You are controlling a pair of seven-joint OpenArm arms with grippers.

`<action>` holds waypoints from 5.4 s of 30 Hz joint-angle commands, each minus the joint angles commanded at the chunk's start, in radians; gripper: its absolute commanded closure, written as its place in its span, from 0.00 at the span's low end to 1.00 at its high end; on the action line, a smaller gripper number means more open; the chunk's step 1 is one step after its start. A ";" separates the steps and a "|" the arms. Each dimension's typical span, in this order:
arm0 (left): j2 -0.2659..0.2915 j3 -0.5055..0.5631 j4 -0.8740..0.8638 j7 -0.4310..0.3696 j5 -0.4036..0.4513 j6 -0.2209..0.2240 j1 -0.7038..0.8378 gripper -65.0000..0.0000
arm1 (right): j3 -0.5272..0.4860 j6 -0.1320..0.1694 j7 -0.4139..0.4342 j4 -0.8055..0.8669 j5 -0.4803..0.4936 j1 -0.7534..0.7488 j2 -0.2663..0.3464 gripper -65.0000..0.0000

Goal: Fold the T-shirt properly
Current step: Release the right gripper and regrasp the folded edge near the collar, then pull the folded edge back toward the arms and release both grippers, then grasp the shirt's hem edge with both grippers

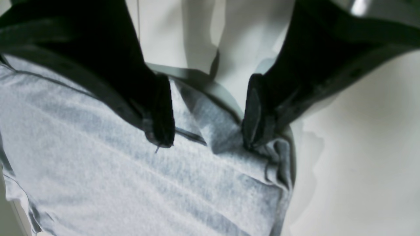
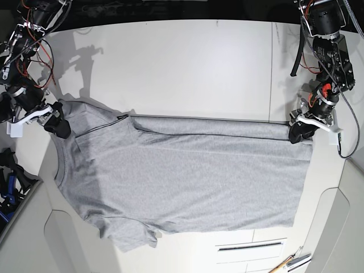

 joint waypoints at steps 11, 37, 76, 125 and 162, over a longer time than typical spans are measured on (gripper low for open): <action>0.000 0.000 0.000 0.000 -0.002 0.000 0.000 0.42 | 0.032 -0.104 0.068 -0.029 -0.060 -0.132 0.044 0.51; -0.007 0.000 0.002 0.009 -0.023 -0.048 0.000 1.00 | -0.043 0.005 0.111 -0.150 0.011 -0.040 -0.005 1.00; -0.058 -0.011 0.699 0.205 -0.194 -0.154 0.634 1.00 | -0.031 0.030 -0.090 -0.023 0.194 -0.407 0.293 1.00; -0.064 -0.413 0.701 0.247 -0.225 -0.089 0.645 0.51 | 0.132 0.019 -0.019 0.009 0.174 -0.232 0.288 0.67; -0.173 -0.095 0.351 0.057 -0.064 -0.045 0.152 0.51 | -0.146 -0.034 0.278 -0.251 -0.170 0.181 0.291 0.67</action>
